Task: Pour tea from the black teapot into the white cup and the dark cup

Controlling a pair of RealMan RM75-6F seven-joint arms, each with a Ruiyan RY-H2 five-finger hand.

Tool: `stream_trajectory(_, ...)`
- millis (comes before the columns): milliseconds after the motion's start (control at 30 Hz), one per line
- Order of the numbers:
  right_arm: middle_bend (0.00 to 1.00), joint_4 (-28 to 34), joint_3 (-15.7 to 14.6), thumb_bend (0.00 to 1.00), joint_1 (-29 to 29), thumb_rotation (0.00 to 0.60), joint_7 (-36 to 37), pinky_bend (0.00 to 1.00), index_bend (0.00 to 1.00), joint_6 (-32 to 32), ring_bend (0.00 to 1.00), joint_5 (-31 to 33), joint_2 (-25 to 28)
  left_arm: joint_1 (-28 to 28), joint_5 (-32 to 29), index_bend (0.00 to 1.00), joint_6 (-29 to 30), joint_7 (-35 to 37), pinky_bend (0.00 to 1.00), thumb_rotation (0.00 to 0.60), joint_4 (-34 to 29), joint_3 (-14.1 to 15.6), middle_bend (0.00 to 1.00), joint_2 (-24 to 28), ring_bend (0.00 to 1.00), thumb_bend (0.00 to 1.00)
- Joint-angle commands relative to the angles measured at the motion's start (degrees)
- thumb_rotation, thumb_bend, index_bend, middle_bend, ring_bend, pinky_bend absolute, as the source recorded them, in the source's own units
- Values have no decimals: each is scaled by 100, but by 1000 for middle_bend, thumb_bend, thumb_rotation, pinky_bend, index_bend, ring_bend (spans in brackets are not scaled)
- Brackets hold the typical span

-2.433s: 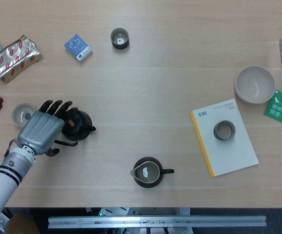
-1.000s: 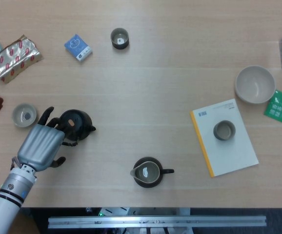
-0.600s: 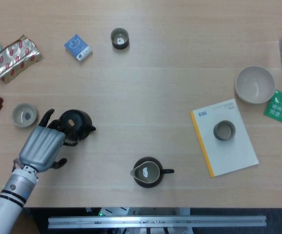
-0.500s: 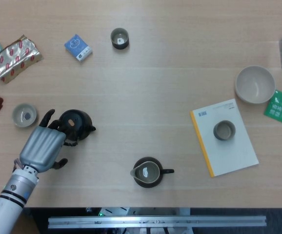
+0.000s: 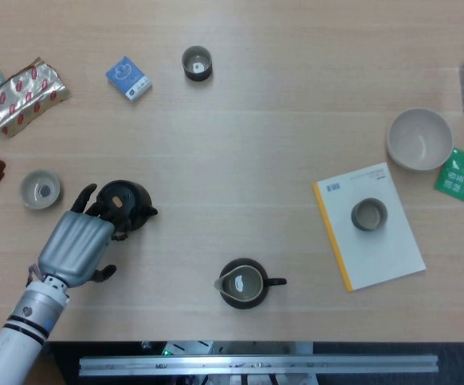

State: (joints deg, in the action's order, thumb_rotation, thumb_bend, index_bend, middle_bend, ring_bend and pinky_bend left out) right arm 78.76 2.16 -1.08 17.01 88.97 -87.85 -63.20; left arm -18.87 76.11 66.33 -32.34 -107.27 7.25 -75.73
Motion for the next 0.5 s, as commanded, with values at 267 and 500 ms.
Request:
stream_trajectory(267, 325, -20, -2, 120, -8, 600, 16, 217, 358, -10, 178, 11, -2, 18, -68, 348, -47, -77, 0, 600, 55, 3, 368, -80, 243, 168)
stream_trajectory(500, 325, -20, -2, 120, -14, 600, 16, 217, 358, -8, 178, 14, -2, 31, -98, 348, -44, -83, 0, 600, 132, -16, 368, -118, 242, 168)
